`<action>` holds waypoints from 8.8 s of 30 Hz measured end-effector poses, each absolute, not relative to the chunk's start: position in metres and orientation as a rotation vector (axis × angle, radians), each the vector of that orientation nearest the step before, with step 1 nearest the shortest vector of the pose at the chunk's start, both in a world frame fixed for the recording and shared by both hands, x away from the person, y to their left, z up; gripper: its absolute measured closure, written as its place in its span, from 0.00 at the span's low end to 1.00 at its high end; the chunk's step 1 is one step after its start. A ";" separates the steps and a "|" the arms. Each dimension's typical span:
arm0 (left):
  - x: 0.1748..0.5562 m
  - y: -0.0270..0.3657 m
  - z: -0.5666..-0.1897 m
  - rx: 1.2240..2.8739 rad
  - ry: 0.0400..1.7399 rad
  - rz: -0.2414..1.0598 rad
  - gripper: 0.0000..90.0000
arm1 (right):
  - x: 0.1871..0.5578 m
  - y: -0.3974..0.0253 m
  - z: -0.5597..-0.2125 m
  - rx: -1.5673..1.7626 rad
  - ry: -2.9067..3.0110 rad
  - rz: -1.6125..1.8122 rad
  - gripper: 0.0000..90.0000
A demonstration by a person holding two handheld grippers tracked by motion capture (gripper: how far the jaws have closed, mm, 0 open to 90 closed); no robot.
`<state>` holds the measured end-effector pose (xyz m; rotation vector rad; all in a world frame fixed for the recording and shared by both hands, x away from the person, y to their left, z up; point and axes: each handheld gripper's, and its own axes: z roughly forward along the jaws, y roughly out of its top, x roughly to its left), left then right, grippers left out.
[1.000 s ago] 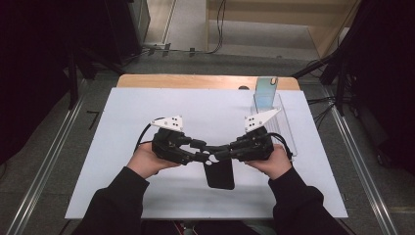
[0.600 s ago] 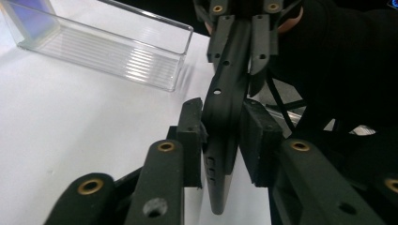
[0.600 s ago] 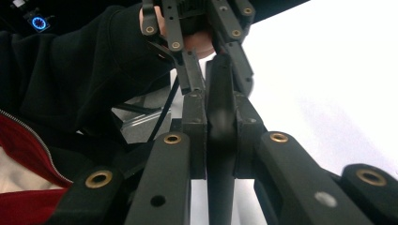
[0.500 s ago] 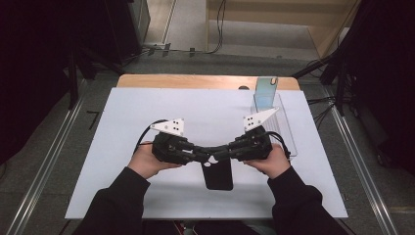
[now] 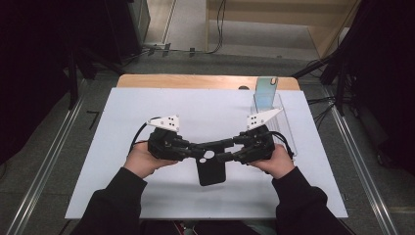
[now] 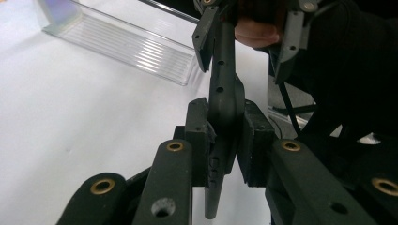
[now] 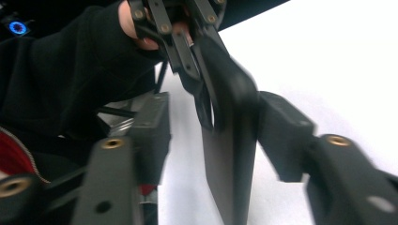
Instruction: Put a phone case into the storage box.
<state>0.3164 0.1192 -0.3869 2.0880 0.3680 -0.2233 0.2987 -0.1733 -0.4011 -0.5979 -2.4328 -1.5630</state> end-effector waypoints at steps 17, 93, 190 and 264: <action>0.310 0.120 -0.371 2.089 0.494 -0.108 0.86 | 0.290 -0.176 -0.404 -0.803 -2.464 -1.692 0.00; 0.294 0.087 -0.372 2.029 0.988 -0.028 0.86 | 0.274 -0.105 -0.428 -1.423 -2.594 -1.582 0.12; 0.269 0.188 -0.448 2.204 0.718 -0.064 0.34 | 0.296 -0.182 -0.384 -1.118 -2.570 -1.585 0.13; 0.266 0.198 -0.448 2.172 0.784 -0.059 0.34 | 0.373 -0.281 -0.379 -2.080 -2.413 -1.533 0.14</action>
